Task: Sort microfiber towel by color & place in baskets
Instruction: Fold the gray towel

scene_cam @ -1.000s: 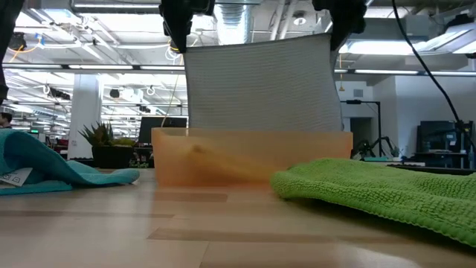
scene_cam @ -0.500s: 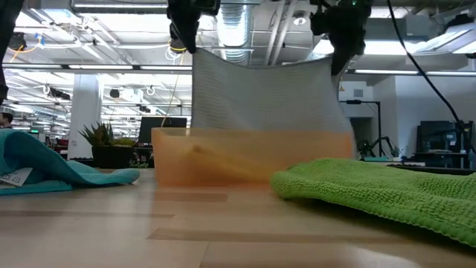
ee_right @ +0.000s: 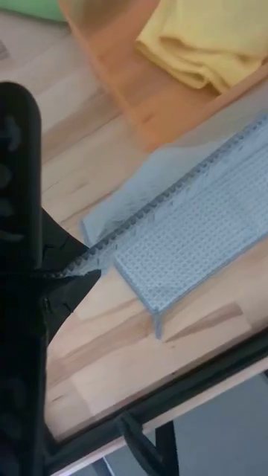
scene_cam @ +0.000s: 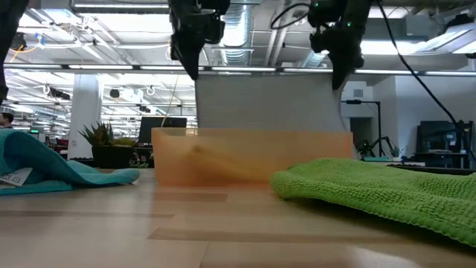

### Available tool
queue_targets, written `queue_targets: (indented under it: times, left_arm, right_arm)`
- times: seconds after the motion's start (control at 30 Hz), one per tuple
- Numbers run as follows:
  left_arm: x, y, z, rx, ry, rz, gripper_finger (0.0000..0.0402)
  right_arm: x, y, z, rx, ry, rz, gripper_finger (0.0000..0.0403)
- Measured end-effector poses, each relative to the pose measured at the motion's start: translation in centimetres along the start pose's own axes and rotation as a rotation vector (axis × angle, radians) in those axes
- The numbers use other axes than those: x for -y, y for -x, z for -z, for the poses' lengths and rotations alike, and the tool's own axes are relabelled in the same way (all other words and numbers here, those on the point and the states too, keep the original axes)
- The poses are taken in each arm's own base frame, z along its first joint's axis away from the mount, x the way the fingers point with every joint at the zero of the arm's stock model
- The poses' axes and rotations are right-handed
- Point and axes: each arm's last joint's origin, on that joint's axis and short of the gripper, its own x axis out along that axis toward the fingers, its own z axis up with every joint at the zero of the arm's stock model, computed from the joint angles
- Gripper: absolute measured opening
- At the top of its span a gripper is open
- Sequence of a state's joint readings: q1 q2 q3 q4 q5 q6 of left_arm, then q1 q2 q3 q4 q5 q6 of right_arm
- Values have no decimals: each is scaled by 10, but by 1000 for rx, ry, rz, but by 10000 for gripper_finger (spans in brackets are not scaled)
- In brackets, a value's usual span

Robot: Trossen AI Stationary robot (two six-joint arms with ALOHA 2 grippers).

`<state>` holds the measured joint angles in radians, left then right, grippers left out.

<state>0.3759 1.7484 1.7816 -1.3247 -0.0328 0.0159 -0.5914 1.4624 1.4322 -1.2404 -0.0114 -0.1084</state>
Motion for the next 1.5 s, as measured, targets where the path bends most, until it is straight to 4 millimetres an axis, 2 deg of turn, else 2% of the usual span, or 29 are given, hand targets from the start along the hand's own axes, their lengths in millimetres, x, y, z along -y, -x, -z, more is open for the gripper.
queue_targets:
  times: [0.17, 0.3, 0.53, 0.83, 1.13, 1.33, 1.5]
  left_arm:
    - [-2, -7, -5, 6, 28, 12, 0]
    - [-1, -8, -4, -10, 33, 28, 0]
    - [4, -7, 5, -102, 55, 48, 0]
    - [-2, -9, 0, -56, 92, 39, 0]
    - [-1, -36, -9, -116, 84, -2, 0]
    - [-8, -60, -12, -205, 81, -36, 0]
    - [-17, -77, -15, -244, 107, -65, 0]
  right_arm:
    - [5, -17, -5, -71, 25, -20, 8]
    - [4, -23, -9, -73, 51, -29, 8]
    - [2, -18, -5, -81, 40, -63, 8]
    - [5, -23, -6, -75, 15, -48, 8]
    - [4, -62, 8, -111, -1, -51, 8]
    - [8, -74, 8, -57, -9, -40, 8]
    - [13, -74, 3, -3, -22, -18, 8]
